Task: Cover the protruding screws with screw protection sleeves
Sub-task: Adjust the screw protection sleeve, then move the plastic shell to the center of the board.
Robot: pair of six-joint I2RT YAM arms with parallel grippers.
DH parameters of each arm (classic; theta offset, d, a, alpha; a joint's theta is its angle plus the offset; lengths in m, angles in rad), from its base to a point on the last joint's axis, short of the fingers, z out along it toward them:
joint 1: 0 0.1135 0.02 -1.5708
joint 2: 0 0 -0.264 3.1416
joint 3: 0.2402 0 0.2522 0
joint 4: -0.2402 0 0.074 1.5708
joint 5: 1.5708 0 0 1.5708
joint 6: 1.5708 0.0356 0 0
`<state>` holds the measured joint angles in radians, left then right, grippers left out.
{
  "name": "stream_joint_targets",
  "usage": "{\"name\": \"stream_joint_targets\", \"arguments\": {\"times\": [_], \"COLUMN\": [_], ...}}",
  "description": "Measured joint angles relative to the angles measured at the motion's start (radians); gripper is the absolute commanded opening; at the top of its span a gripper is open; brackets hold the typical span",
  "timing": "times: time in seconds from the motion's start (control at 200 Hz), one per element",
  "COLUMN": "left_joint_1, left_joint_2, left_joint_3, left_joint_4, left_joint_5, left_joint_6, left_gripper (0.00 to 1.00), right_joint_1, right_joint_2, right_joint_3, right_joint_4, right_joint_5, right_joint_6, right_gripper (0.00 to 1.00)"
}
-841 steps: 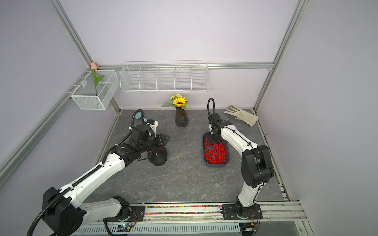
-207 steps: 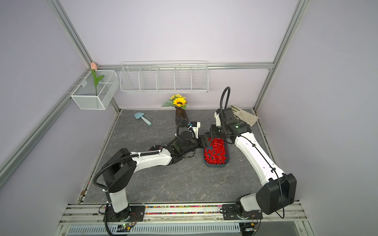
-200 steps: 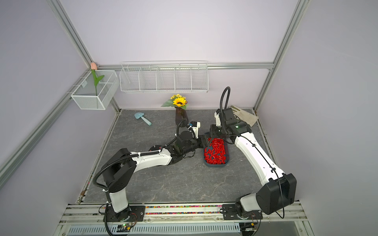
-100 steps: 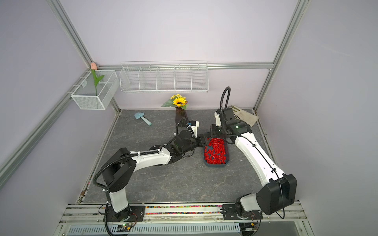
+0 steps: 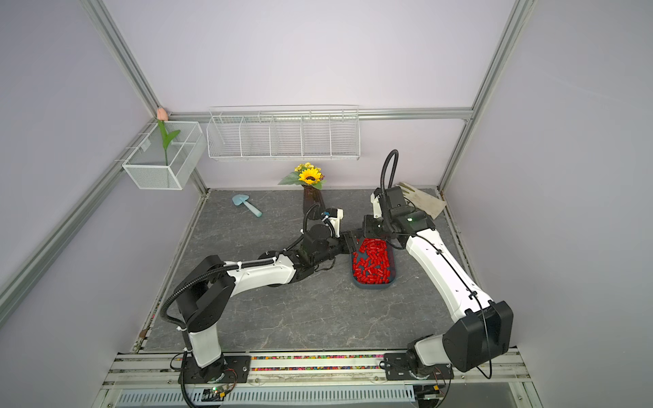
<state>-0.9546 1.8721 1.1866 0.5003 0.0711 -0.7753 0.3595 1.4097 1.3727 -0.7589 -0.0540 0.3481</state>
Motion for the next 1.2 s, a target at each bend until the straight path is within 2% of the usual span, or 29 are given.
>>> {"name": "stream_joint_targets", "arguments": {"times": [0.4,0.695,0.85,0.985,1.2], "left_joint_1": [0.004,0.068,0.127,0.195,0.42], "left_joint_2": [-0.026,-0.225,-0.381,-0.536,-0.75], "left_joint_3": [-0.131,-0.212,-0.214,-0.214,-0.22], "left_joint_4": [0.01,-0.107,-0.247,-0.423,-0.671], "left_joint_5": [-0.008,-0.04,-0.084,-0.147,-0.15], "left_joint_6": [-0.018,-0.016,-0.002,0.01,0.034], "left_gripper": [0.53,0.53,0.54,0.55,0.57], "right_joint_1": [0.0,0.011,0.059,0.141,0.275], "right_joint_2": [0.0,0.0,0.005,0.034,0.12], "right_joint_3": [0.002,0.04,0.084,0.158,0.255], "right_joint_4": [-0.003,-0.034,-0.078,-0.12,-0.161], "right_joint_5": [-0.002,-0.022,-0.021,-0.012,0.009], "right_joint_6": [-0.001,-0.012,-0.023,-0.028,-0.023], "right_gripper": [0.16,0.15,0.15,0.15,0.15]}}
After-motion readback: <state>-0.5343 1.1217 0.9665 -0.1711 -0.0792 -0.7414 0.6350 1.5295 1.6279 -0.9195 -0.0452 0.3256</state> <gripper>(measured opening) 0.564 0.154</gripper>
